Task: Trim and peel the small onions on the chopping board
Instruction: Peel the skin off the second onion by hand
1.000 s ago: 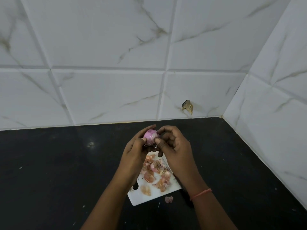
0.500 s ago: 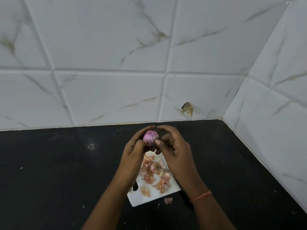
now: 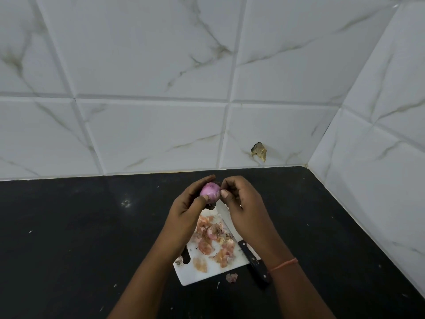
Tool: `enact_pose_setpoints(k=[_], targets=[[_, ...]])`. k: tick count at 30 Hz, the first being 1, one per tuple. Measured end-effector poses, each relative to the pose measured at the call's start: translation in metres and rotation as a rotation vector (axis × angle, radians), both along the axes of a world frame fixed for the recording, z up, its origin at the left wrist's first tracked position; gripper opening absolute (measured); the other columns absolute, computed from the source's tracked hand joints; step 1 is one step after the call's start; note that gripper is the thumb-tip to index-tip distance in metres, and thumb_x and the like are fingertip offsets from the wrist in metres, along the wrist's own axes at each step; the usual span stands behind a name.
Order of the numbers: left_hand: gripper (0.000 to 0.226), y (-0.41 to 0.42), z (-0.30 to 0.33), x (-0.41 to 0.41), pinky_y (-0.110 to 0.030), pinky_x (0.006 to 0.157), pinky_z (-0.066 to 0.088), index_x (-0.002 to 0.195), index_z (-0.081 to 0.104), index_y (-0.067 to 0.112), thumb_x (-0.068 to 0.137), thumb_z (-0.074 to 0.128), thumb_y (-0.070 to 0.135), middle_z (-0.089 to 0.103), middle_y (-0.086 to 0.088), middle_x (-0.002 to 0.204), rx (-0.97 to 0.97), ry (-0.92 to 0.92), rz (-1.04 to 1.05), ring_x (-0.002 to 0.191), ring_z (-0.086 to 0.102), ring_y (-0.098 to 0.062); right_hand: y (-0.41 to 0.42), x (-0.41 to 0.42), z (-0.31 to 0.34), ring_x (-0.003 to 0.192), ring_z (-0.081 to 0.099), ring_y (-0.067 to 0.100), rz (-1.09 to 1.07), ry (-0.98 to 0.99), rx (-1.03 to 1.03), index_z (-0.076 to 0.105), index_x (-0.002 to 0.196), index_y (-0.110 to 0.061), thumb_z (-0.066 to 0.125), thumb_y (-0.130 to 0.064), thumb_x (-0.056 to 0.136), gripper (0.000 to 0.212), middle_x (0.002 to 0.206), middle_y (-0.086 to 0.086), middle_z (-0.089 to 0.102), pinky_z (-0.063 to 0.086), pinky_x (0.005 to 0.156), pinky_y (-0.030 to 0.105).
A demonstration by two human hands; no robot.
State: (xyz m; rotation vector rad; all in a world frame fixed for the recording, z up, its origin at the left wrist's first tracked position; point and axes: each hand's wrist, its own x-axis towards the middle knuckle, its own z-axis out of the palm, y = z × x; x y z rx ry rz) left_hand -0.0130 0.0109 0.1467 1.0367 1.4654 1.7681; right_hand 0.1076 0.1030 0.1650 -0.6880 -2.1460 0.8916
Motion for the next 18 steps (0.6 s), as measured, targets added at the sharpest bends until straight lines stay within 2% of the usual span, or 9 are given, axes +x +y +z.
enact_pose_setpoints(k=[5,10,12,13,14,15,18], targets=[[0.036,0.000,-0.001,-0.001,-0.024,0.082,0.057,0.131,0.064,0.022,0.102,0.047,0.006,0.071,0.005,0.120,-0.011,-0.041,0.015,0.108,0.068,-0.014,-0.001,-0.003,-0.001,0.090,0.056,0.004,-0.003,-0.073,0.029,0.055,0.101,-0.020,0.051,-0.013,0.098,0.009,0.094,-0.009,0.057,0.046,0.076,0.015],[0.034,0.001,-0.002,-0.004,-0.034,0.090,0.057,0.123,0.068,0.026,0.105,0.042,0.013,0.072,-0.003,0.120,-0.011,-0.179,0.046,0.110,0.068,-0.023,0.003,0.005,-0.006,0.090,0.054,0.004,0.005,-0.242,0.066,0.055,0.096,-0.023,0.051,-0.024,0.098,0.004,0.094,-0.008,0.057,0.047,0.077,0.023],[0.037,0.001,-0.001,-0.004,-0.031,0.086,0.057,0.121,0.069,0.028,0.105,0.041,0.011,0.072,-0.002,0.119,-0.018,-0.196,0.049,0.108,0.068,-0.023,0.004,0.007,-0.004,0.083,0.056,0.007,-0.055,-0.139,0.099,0.059,0.088,-0.018,0.054,-0.030,0.096,0.016,0.085,-0.007,0.058,0.048,0.072,0.024],[0.037,0.000,-0.001,-0.004,-0.030,0.085,0.057,0.121,0.069,0.027,0.105,0.040,0.011,0.072,-0.002,0.119,-0.018,-0.193,0.044,0.108,0.068,-0.023,0.003,0.006,-0.001,0.082,0.058,0.007,-0.078,-0.053,0.104,0.062,0.087,-0.018,0.057,-0.029,0.095,0.014,0.084,-0.009,0.060,0.049,0.071,0.021],[0.038,0.000,-0.001,-0.003,-0.030,0.084,0.057,0.122,0.069,0.026,0.105,0.040,0.010,0.073,-0.003,0.119,-0.017,-0.191,0.040,0.108,0.068,-0.024,0.000,0.005,0.001,0.084,0.060,0.006,-0.079,0.028,0.092,0.064,0.092,-0.019,0.062,-0.025,0.093,0.007,0.087,-0.011,0.063,0.049,0.072,0.016],[0.038,0.000,0.000,-0.002,-0.029,0.084,0.057,0.123,0.069,0.024,0.105,0.039,0.009,0.073,-0.003,0.118,-0.015,-0.189,0.037,0.107,0.068,-0.023,-0.003,0.004,0.004,0.089,0.062,0.003,-0.073,0.079,0.082,0.066,0.099,-0.021,0.065,-0.021,0.091,0.008,0.093,-0.013,0.065,0.049,0.075,0.012],[0.038,-0.001,0.001,-0.001,-0.032,0.086,0.059,0.125,0.067,0.024,0.105,0.039,0.008,0.073,-0.003,0.117,-0.021,-0.149,0.037,0.104,0.070,-0.021,-0.008,-0.002,0.005,0.096,0.062,-0.001,-0.041,0.119,0.093,0.066,0.110,-0.023,0.068,-0.019,0.090,0.020,0.103,-0.013,0.065,0.047,0.080,0.007]])
